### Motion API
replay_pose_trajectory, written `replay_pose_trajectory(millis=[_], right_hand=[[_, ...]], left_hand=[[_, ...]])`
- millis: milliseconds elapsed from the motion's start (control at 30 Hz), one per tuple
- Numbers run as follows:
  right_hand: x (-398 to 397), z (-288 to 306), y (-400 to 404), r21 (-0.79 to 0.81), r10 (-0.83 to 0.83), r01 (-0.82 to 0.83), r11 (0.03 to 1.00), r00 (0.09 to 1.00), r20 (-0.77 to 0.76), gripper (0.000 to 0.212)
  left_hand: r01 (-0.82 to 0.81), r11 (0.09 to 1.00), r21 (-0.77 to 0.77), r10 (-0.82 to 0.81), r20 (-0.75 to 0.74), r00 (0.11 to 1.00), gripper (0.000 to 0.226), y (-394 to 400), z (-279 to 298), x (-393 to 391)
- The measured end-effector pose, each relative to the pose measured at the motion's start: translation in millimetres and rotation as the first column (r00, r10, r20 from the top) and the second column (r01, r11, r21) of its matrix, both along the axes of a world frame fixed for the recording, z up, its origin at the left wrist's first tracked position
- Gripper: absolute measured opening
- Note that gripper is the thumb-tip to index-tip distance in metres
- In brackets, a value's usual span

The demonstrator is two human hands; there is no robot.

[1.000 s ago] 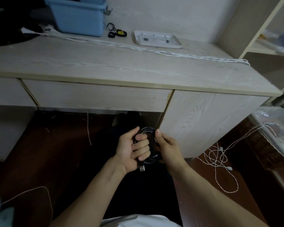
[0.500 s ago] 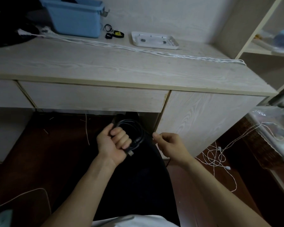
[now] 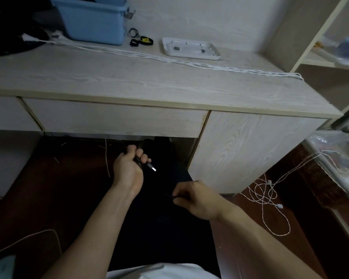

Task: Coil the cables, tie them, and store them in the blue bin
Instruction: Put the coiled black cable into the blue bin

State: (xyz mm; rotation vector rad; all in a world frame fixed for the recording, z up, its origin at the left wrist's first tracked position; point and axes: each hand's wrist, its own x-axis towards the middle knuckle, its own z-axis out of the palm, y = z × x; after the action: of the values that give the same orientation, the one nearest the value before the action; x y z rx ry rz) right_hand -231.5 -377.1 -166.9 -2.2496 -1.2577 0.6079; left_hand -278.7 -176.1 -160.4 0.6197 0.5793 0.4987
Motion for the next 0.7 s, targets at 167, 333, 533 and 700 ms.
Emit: replay_pose_trajectory(millis=[167,333,533,700], right_hand=[[-4.1,7.9,2.6,0.097,0.061,-0.056,0.994,0.997,-0.054,0.009],[-3.3,17.1,2.2,0.223,0.015,0.007,0.975,0.995,-0.095,0.018],[-1.3,16.8,-1.5,0.402,-0.208,0.232,0.886,0.973,-0.103,0.014],[-7.4,18.7,3.9,0.479,-0.294,0.310,0.821,0.949,-0.110,0.019]], left_hand=[[0.366,0.705,0.608,-0.175,-0.351,0.920,0.020,-13.7,-5.4,-8.1],[0.636,0.197,0.746,-0.284,-0.577,0.766,0.014,-26.5,0.2,-17.1],[0.830,0.304,0.468,-0.663,-0.522,0.537,0.042,-30.3,8.2,-22.5],[0.851,0.275,0.448,-0.718,-0.493,0.491,0.057,-32.6,19.1,-24.4]])
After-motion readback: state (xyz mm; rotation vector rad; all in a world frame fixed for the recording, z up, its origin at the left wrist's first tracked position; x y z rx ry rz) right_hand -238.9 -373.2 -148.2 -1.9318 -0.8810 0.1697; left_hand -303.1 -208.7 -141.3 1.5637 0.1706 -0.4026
